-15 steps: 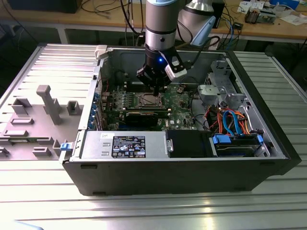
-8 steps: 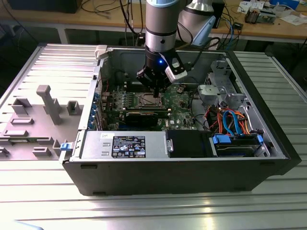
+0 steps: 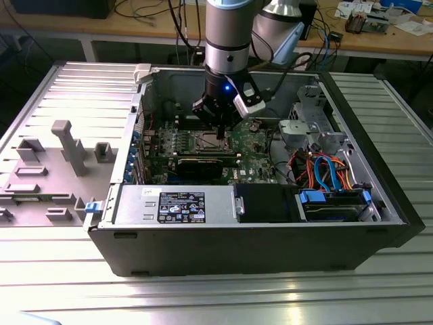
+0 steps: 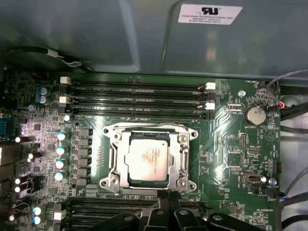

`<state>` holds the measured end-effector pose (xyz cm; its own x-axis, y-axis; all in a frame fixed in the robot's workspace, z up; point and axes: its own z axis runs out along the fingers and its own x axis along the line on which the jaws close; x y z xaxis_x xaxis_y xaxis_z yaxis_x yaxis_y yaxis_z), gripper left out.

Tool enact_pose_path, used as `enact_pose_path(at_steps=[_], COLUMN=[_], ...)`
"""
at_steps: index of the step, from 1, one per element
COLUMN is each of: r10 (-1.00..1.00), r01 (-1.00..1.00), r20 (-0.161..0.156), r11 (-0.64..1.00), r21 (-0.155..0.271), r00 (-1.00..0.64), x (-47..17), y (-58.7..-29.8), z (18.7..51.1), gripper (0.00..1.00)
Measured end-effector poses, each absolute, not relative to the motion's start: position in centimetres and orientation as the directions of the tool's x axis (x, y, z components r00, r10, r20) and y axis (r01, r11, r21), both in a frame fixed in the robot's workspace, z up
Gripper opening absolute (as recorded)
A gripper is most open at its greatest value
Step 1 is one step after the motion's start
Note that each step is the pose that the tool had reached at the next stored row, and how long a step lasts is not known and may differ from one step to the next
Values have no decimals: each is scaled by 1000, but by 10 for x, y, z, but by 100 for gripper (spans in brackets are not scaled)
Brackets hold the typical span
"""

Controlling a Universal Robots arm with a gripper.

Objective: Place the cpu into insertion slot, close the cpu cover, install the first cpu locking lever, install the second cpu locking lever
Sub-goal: 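Install the second cpu locking lever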

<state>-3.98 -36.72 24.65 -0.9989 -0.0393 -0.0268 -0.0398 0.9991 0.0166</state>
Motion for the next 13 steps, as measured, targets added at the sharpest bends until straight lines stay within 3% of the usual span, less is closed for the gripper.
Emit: enact_pose_path(at_steps=[8, 13], r10=[-37, -37], r01=[-37, -38], r20=[-27, -28], r11=[999, 998], r21=[18, 40], r00=[-999, -999], x=[-44, -48], y=[-375, -380], z=[247, 246], gripper=[11, 11])
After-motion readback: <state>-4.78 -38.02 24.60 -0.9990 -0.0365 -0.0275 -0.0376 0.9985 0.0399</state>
